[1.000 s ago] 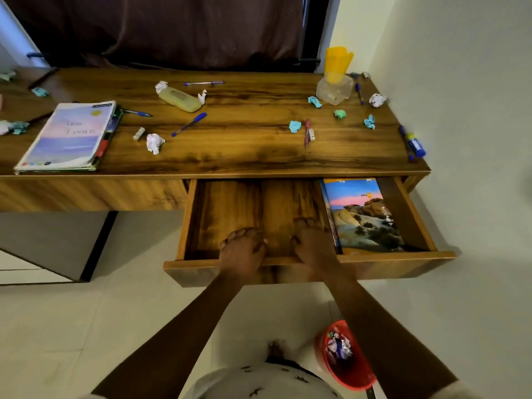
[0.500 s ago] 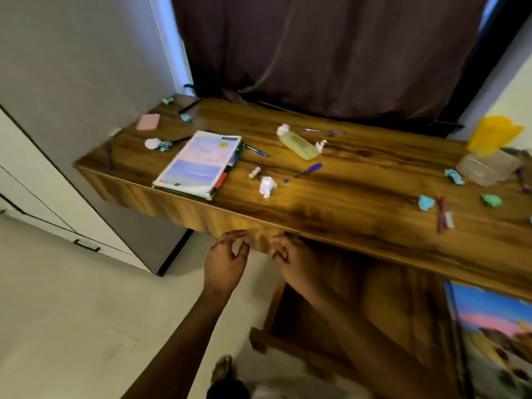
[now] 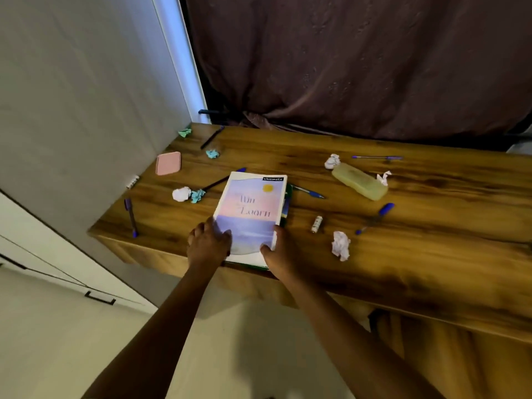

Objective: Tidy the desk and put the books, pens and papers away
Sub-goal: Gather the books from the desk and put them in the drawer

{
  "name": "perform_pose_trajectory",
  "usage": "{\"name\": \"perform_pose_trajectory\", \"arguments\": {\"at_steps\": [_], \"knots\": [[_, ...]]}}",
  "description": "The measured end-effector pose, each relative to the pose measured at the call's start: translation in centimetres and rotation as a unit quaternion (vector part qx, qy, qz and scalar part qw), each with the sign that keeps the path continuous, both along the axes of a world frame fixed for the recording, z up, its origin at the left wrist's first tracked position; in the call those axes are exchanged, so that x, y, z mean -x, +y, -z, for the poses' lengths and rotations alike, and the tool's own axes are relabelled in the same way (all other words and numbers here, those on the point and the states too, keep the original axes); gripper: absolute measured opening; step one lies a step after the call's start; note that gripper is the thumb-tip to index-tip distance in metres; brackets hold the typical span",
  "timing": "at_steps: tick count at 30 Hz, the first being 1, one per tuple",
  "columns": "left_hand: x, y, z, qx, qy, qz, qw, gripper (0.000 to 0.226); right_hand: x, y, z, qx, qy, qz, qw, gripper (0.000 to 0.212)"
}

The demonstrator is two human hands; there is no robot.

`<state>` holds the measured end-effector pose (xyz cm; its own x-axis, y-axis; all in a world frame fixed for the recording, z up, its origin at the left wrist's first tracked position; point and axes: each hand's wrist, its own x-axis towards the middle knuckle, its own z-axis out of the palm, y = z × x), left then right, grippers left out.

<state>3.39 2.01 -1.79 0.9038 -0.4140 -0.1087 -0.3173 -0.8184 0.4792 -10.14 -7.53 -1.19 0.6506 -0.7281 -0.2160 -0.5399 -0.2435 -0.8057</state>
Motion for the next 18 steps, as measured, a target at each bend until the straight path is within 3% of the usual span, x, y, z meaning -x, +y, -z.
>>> {"name": "perform_pose_trajectory", "arguments": {"at_steps": [3,11,15,18], "knots": [[0.4,0.1,0.4,0.015,-0.049,0.040,0.998,0.055,-0.5,0.2,-0.2,-0.043,-0.015,0.029,0.999,0.062],[1.7,5.8,0.3,0.070,-0.040,0.093,0.992,0.053,5.0,2.5,-1.3,-0.126,-0.051,0.041,0.990,0.049],[2.2,8.4,-0.5,0.106,0.093,-0.001,0.990,0.042,7.2,2.9,-1.1,-0.088,-0.015,0.069,0.994,0.028],[3.1,8.5,-1.4,0.179,0.275,-0.055,0.943,0.036,6.9,3.2,-1.5,-0.014,0.003,0.066,0.998,0.037]]}}
